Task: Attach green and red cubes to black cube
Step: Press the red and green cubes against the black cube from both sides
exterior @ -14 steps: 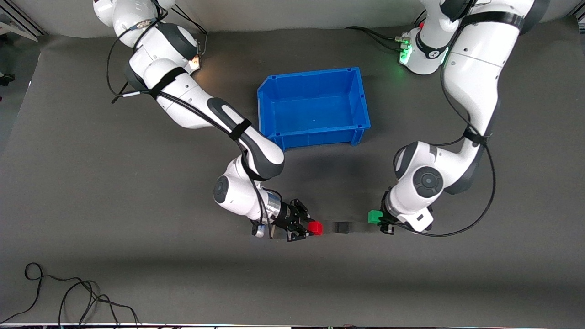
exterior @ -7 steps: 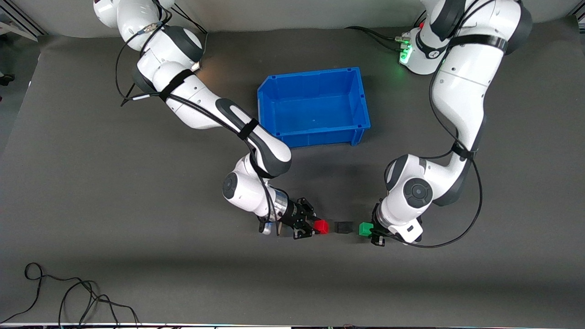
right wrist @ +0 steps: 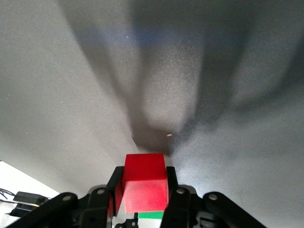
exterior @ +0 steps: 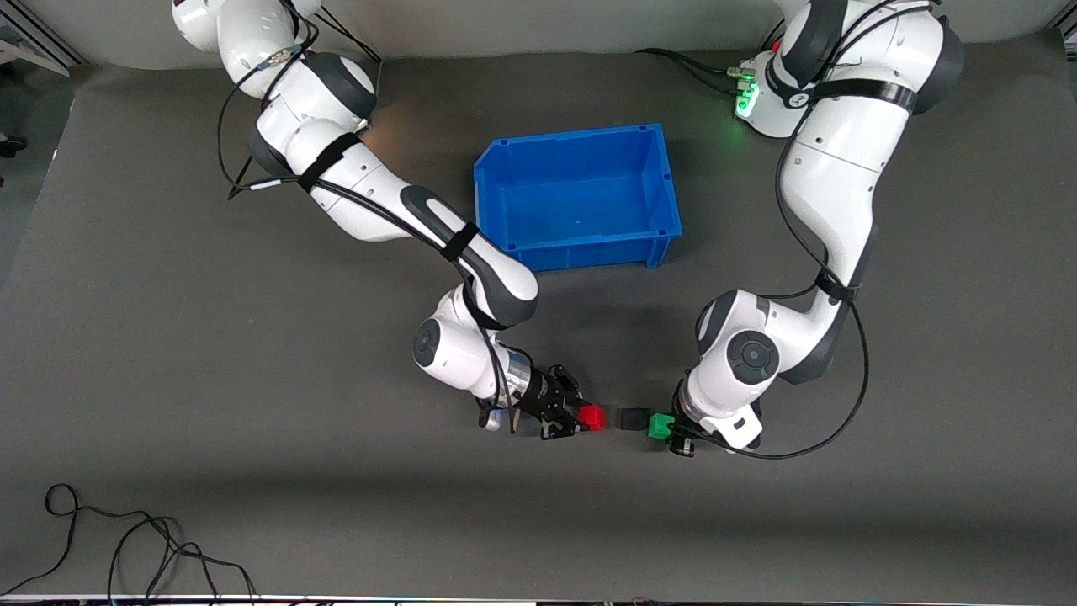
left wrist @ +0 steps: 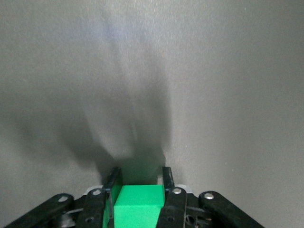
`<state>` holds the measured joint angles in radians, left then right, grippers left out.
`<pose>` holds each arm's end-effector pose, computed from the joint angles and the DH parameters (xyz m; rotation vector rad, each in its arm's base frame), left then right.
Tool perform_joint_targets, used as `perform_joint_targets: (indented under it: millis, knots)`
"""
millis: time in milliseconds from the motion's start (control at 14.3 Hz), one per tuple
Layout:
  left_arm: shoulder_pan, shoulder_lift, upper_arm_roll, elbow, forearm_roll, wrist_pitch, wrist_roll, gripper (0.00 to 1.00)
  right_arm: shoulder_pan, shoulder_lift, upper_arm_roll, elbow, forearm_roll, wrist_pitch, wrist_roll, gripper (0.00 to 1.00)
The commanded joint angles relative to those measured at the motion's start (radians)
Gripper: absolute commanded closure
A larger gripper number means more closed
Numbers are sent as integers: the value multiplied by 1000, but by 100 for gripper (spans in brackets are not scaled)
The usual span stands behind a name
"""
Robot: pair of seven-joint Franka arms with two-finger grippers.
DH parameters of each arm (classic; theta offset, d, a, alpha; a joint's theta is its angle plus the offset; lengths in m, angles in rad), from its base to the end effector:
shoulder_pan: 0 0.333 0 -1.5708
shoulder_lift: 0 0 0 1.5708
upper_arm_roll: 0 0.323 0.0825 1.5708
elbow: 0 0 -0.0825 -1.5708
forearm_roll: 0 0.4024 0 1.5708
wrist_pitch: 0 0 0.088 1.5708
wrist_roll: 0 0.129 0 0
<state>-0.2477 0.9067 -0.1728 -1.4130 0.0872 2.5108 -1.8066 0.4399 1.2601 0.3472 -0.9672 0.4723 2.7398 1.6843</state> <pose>0.7120 -0.2899 0.1509 2.2384 1.8854 0.0399 0.6896 0.4897 0.1237 -1.6763 1.7600 0.4444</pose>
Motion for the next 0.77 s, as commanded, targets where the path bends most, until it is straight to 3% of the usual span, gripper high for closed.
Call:
perform_joint_targets:
  millis: [0, 140, 210, 280, 350, 630, 700]
  knots:
    - [-36, 23, 18, 29, 3, -4, -13, 100, 17, 25, -1, 47, 20, 9, 11, 89]
    - [-38, 23, 18, 28, 3, -6, -13, 97, 17, 25, -2, 47, 19, 9, 8, 89]
    - [-38, 24, 18, 28, 5, -6, -13, 67, 17, 25, -2, 47, 19, 9, 6, 89]
    - [-39, 24, 18, 28, 8, -7, -10, 11, 17, 25, -2, 47, 19, 9, 6, 89]
    - [-45, 24, 18, 26, 16, -9, -10, 0, 17, 25, -2, 47, 19, 9, 6, 89]
    - [-51, 23, 19, 26, 16, -17, -14, 0, 17, 25, -2, 44, 19, 8, 6, 89]
    - [-61, 21, 19, 26, 14, -18, -16, 6, 17, 25, -2, 44, 19, 8, 6, 89]
